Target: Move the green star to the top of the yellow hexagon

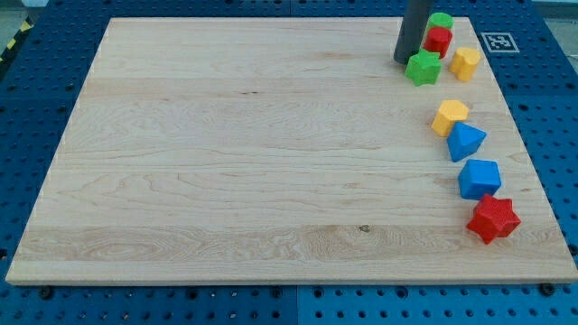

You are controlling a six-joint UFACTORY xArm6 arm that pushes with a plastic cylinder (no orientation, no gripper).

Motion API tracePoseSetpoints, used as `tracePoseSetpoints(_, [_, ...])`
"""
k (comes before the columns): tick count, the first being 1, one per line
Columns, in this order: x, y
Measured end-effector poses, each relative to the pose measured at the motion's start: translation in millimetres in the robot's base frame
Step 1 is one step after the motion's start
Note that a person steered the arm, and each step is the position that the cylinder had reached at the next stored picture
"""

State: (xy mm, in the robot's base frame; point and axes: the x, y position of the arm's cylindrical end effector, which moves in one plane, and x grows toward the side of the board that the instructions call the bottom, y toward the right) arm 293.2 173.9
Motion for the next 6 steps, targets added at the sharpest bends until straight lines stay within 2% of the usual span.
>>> tracePoseSetpoints(3, [4, 24])
tracePoseSetpoints(6, [41, 31])
